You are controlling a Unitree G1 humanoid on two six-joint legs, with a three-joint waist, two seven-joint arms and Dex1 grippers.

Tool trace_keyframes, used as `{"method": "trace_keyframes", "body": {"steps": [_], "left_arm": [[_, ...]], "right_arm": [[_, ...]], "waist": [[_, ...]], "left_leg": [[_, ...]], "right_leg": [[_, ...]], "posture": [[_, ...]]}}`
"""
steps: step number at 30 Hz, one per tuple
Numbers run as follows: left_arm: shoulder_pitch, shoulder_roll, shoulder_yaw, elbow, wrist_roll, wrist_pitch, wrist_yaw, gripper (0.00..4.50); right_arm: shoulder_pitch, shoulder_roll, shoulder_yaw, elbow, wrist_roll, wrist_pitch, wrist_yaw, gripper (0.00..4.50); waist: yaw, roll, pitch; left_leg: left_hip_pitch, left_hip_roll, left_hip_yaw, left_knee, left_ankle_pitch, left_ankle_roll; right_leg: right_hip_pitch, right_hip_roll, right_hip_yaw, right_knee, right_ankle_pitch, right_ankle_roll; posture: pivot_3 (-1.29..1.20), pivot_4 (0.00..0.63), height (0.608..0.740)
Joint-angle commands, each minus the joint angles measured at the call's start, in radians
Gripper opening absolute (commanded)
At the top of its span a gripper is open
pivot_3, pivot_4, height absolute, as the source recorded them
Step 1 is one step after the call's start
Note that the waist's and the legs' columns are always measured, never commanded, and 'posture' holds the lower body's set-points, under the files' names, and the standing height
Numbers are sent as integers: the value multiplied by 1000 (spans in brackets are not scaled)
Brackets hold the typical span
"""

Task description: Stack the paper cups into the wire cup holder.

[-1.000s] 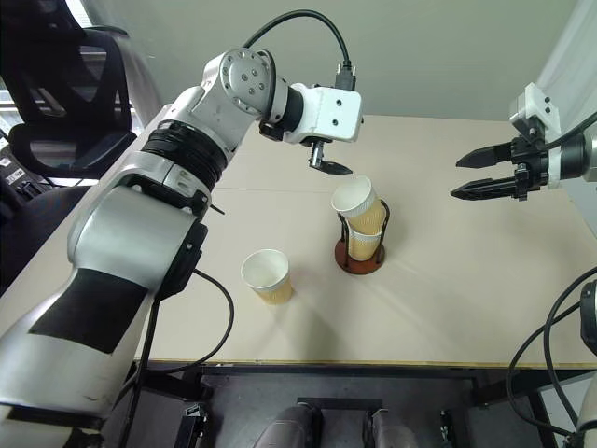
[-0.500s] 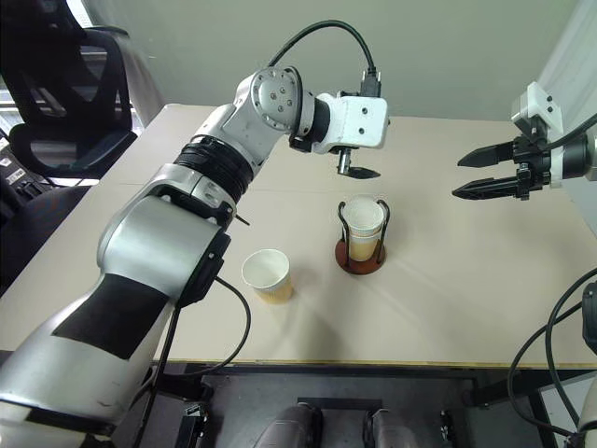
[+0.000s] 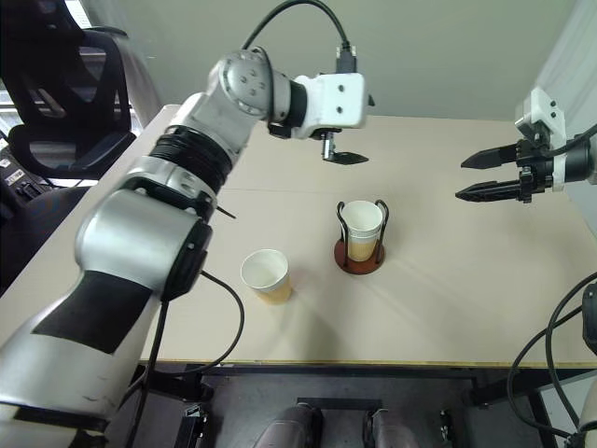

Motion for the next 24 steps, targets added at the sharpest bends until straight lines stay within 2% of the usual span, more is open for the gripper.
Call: {"method": "trace_keyframes", "body": {"steps": [1, 5, 7, 11, 15, 19, 24], "left_arm": [[-2, 72, 46, -74, -71, 13, -179, 4485], [35, 184, 68, -167, -144, 107, -428, 4485], [62, 219, 43, -235, -199, 189, -492, 4485], [188, 405, -203, -591, -470, 406, -504, 4485], [257, 586, -342, -913, -698, 604, -504, 4485], [296, 733, -444, -1089, -811, 687, -504, 4485], [347, 872, -526, -1218, -863, 695, -504, 4485]], "right_arm": [[26, -33, 14, -89, 53, 9, 4, 3426], [28, -31, 26, -106, 53, 23, 4, 3426], [18, -24, 33, -101, 47, 29, 4, 3426], [-4, -7, 45, -96, 36, 37, 4, 3426], [-27, 3, 54, -92, 32, 46, 4, 3426], [-47, 9, 62, -94, 35, 59, 4, 3426], [-51, 2, 66, -109, 40, 73, 4, 3426]], "waist": [[0, 0, 0], [-3, 0, 0], [-3, 0, 0], [-9, 1, 0], [-15, 1, 0], [-18, 2, -1], [-28, 2, -1]], "left_leg": [[0, 0, 0, 0, 0, 0], [0, 0, 0, 0, 0, 0], [0, 0, 0, 0, 0, 0], [-1, 0, 0, 1, 0, 1], [-2, 1, -1, 1, 0, 0], [-1, 0, -1, 1, 0, 0], [1, 1, -2, -1, 3, -4]], "right_leg": [[0, 0, 0, 0, 0, 0], [-1, 0, 0, 0, 0, 0], [-1, 0, 0, 0, 0, -1], [-1, 0, 0, 0, 0, -1], [-2, 0, -1, 1, 0, -1], [-2, 0, -1, 1, -1, -3], [-2, 0, -1, 3, -4, -10]], "posture": [[0, 150, 740], [0, 150, 740], [0, 150, 740], [0, 150, 740], [0, 150, 740], [0, 150, 740], [0, 150, 740]]}}
